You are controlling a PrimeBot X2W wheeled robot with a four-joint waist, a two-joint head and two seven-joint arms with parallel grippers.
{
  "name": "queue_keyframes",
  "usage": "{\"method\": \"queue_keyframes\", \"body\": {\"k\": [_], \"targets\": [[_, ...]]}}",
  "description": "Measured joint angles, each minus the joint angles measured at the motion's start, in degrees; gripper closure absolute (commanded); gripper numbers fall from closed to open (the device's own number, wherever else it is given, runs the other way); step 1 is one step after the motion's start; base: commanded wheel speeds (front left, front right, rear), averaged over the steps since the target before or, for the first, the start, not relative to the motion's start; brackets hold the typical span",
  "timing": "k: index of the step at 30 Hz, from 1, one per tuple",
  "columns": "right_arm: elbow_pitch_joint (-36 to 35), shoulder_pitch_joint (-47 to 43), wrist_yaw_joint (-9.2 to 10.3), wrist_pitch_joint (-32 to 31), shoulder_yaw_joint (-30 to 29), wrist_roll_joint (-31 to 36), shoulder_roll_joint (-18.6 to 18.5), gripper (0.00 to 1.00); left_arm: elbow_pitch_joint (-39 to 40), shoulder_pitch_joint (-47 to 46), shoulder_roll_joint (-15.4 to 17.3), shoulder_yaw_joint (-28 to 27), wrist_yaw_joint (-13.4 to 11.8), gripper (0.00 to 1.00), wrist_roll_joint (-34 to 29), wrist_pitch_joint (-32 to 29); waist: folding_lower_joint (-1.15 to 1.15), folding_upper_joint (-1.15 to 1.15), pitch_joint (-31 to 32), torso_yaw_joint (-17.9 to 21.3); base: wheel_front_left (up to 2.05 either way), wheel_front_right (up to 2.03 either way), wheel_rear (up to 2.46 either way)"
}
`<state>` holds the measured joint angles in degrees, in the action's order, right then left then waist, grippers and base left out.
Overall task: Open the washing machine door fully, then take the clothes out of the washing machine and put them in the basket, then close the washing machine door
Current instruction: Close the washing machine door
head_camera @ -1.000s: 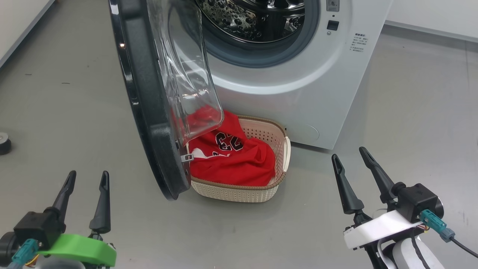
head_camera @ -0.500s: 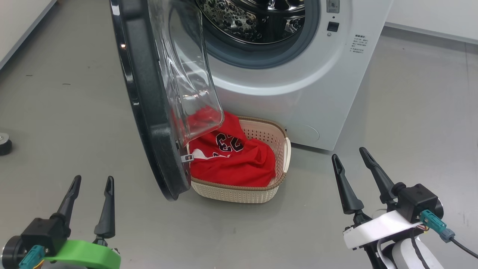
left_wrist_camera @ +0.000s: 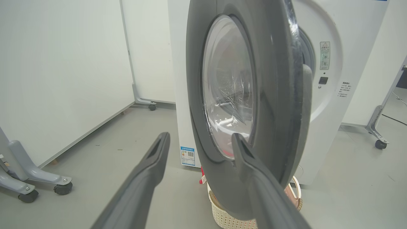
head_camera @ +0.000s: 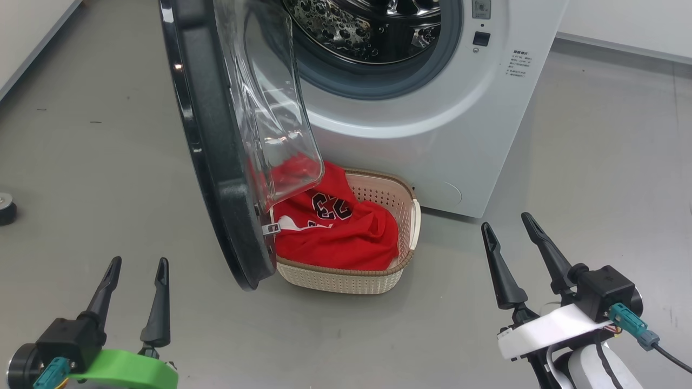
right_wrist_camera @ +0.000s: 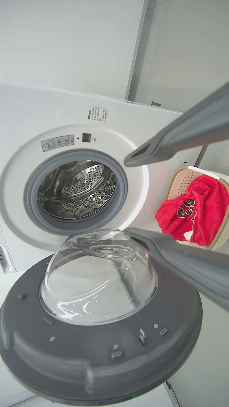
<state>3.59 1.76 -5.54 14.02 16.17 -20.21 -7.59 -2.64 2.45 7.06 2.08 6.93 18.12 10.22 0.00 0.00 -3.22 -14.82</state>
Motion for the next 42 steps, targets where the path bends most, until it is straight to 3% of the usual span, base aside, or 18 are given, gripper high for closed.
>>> {"method": "queue_keyframes", "body": {"k": [6, 7, 8, 15, 22, 29, 36, 42], "targets": [[0.01, -0.01, 0.00, 0.11, -0.10, 0.00, 0.02, 0.00, -0.41, 0.00, -0.02, 0.08, -0.01, 0.02, 0.00, 0.01, 0.00, 0.00, 0.13, -0.02, 0.00, 0.00, 0.00], [0.01, -0.02, 0.00, 0.11, -0.10, 0.00, 0.03, 0.00, -0.57, 0.00, -0.03, 0.15, 0.00, 0.40, 0.00, 0.01, 0.00, 0.00, 0.14, -0.03, 0.00, 0.00, 0.00], [0.01, -0.02, -0.01, 0.15, -0.10, 0.00, 0.05, 0.00, -0.69, 0.00, -0.07, 0.23, -0.01, 1.00, 0.00, 0.00, 0.00, 0.00, 0.14, -0.03, 0.00, 0.00, 0.00], [0.00, -0.03, 0.00, 0.15, -0.13, 0.00, 0.16, 0.00, -1.24, -0.02, -0.81, 0.47, 0.00, 1.00, 2.21, -0.25, 0.00, 0.00, 0.06, 0.01, 0.00, 0.00, 0.00], [0.01, -0.04, -0.01, 0.16, -0.21, 0.05, 0.15, 0.00, -0.75, -1.94, -3.86, -1.66, 0.00, 1.00, 14.16, -3.94, 0.00, 0.00, 0.01, -0.04, 0.00, 0.00, 0.00], [0.02, -0.06, -0.01, 0.16, -0.16, 0.07, 0.19, 0.00, -0.57, -6.83, -5.23, -6.90, -0.32, 1.00, 31.27, -9.32, 0.00, 0.00, 0.07, 0.00, 0.00, 0.00, 0.00], [0.03, -0.07, -0.01, 0.16, 0.25, 0.08, 0.32, 0.00, -2.70, -9.88, -5.53, -11.03, -6.10, 1.00, 51.74, -16.96, 0.00, 0.00, 0.04, 0.55, 0.00, 0.00, 0.00], [0.05, -0.07, -0.01, 0.16, 0.19, 0.09, 0.27, 0.00, -4.82, -12.88, -5.50, -8.60, -11.67, 1.00, 69.73, -22.43, 0.00, 0.00, -0.07, 1.12, 0.00, 0.00, 0.00]]}}
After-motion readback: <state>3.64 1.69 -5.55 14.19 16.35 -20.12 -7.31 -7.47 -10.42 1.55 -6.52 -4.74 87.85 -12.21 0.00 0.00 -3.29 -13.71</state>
